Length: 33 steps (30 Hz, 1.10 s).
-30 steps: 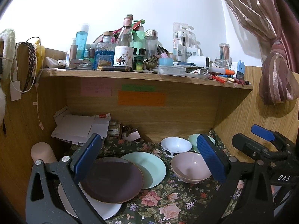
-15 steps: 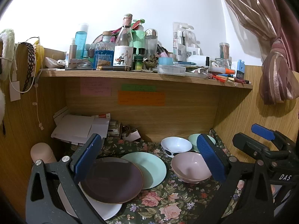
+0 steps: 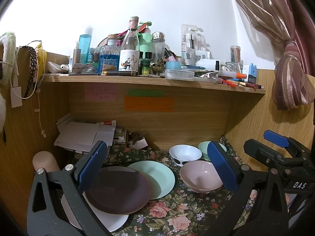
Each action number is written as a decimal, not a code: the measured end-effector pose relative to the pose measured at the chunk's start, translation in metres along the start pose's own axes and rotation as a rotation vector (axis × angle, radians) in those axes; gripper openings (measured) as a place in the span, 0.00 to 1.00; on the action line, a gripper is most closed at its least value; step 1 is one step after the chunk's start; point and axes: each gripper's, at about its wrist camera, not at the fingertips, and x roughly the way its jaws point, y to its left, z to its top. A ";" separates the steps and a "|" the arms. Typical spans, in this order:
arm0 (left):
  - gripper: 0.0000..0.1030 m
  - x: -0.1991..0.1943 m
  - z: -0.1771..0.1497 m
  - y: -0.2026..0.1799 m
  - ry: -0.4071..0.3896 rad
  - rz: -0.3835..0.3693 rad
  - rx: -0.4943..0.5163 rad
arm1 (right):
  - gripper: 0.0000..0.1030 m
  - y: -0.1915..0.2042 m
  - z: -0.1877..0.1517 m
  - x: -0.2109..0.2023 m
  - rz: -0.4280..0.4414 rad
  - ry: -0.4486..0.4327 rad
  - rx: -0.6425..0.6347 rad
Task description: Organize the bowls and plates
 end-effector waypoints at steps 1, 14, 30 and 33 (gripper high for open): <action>1.00 0.000 0.000 0.000 0.000 0.000 0.000 | 1.00 0.000 0.000 -0.001 0.000 -0.001 0.000; 1.00 0.003 -0.002 0.001 0.013 -0.002 -0.004 | 1.00 0.000 -0.001 0.005 -0.003 0.018 0.004; 1.00 0.039 -0.037 0.037 0.156 0.014 -0.059 | 1.00 0.012 -0.025 0.062 0.033 0.165 0.000; 1.00 0.051 -0.048 0.053 0.200 0.047 -0.081 | 1.00 0.015 -0.033 0.079 0.063 0.202 0.005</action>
